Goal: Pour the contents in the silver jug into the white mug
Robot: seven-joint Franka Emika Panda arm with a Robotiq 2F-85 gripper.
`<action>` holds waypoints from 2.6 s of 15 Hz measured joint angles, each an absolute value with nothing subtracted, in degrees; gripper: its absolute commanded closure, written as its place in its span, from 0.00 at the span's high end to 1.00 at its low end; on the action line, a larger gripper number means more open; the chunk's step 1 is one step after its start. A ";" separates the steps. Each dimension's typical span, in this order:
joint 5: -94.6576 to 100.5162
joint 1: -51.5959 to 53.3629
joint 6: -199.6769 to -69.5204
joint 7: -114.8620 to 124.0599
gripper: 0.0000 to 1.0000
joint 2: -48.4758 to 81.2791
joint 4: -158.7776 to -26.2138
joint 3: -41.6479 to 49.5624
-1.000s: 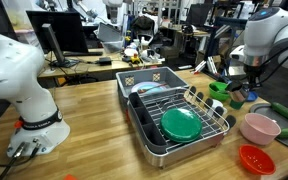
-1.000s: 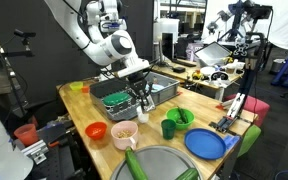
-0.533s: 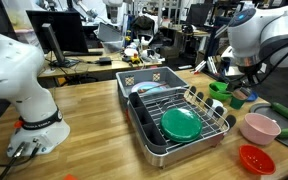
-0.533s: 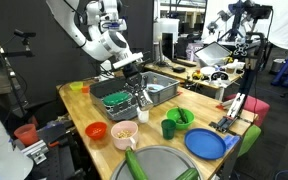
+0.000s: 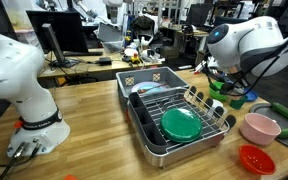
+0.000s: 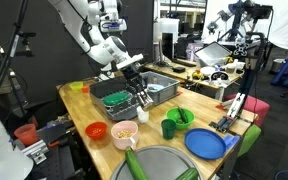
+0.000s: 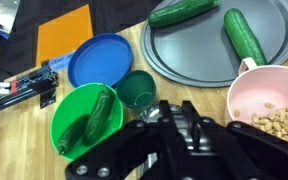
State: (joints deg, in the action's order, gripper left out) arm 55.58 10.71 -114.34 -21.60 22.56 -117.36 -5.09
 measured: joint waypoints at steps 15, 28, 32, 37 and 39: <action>58.41 14.27 -96.82 -28.03 0.04 34.62 -105.03 -8.15; 61.77 17.34 -85.10 -31.28 0.04 41.14 -97.41 -9.76; 61.89 18.19 -82.68 -31.90 0.16 43.13 -95.29 -10.33; 61.92 18.46 -82.01 -32.08 0.04 43.97 -94.19 -10.35; 61.91 18.46 -81.95 -32.09 0.04 44.00 -94.15 -10.41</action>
State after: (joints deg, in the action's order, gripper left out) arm 61.91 18.46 -81.95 -32.09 44.00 -94.15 -10.41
